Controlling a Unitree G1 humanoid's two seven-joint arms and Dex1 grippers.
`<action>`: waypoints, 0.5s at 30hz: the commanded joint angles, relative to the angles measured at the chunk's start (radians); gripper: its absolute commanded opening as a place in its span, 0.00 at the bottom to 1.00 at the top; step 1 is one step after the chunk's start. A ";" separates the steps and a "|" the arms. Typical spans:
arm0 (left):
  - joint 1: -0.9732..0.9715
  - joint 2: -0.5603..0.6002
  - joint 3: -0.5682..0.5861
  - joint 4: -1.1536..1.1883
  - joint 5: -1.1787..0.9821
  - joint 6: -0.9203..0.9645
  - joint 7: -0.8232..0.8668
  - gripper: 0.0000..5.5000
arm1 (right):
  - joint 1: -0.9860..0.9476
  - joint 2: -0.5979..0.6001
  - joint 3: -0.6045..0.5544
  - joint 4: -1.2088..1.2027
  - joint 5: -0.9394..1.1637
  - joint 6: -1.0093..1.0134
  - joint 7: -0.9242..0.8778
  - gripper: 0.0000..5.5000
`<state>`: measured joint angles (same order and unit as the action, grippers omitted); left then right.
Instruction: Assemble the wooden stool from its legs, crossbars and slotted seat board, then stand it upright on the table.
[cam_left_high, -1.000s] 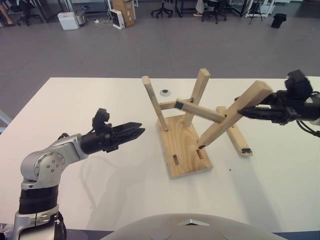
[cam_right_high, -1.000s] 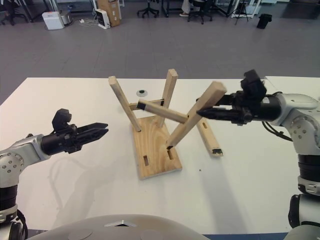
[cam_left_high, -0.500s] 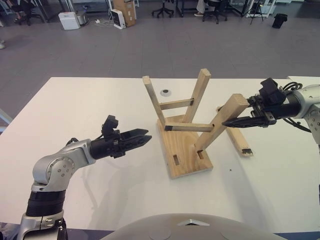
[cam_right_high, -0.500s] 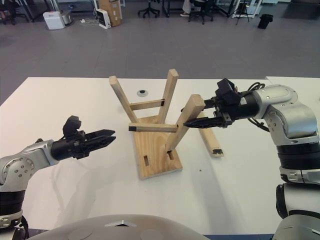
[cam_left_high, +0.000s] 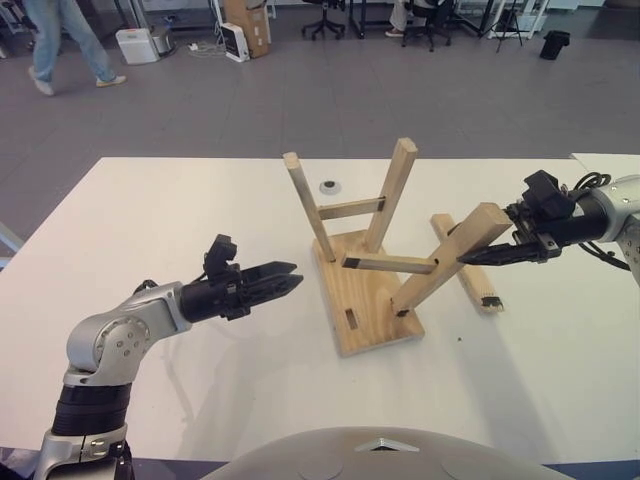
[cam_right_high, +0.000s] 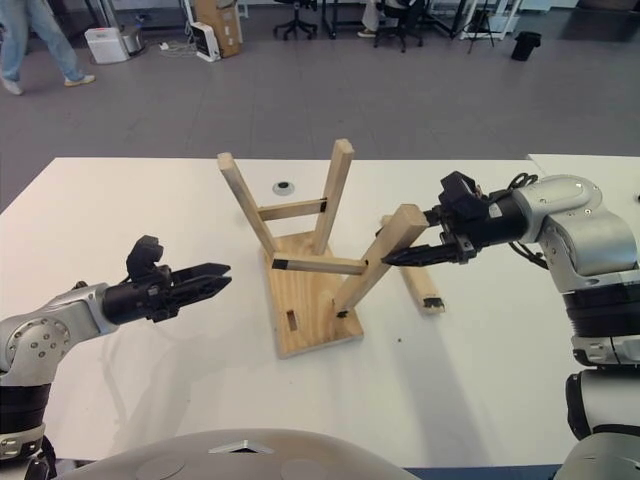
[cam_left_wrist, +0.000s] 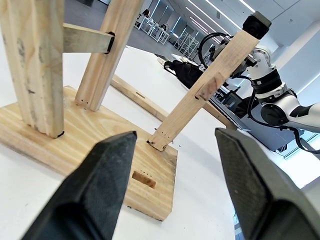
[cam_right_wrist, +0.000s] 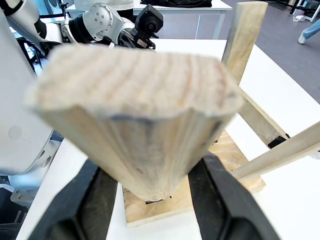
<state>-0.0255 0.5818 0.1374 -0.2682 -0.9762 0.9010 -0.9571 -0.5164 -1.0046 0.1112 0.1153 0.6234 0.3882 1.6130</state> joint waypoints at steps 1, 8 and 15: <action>-0.003 -0.008 -0.004 -0.012 -0.001 -0.009 0.005 0.53 | -0.036 -0.051 0.052 0.012 -0.018 -0.012 0.001 0.37; 0.009 -0.026 -0.003 -0.022 0.001 -0.016 0.015 0.53 | -0.077 -0.111 0.172 0.045 -0.014 -0.092 0.001 0.37; 0.001 -0.039 -0.026 -0.025 0.004 -0.022 0.017 0.53 | -0.247 -0.131 0.497 0.168 -0.066 -0.292 0.001 0.37</action>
<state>-0.0166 0.5482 0.1203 -0.2791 -0.9766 0.8856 -0.9485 -0.7308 -1.1322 0.5016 0.2653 0.6035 0.1311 1.6045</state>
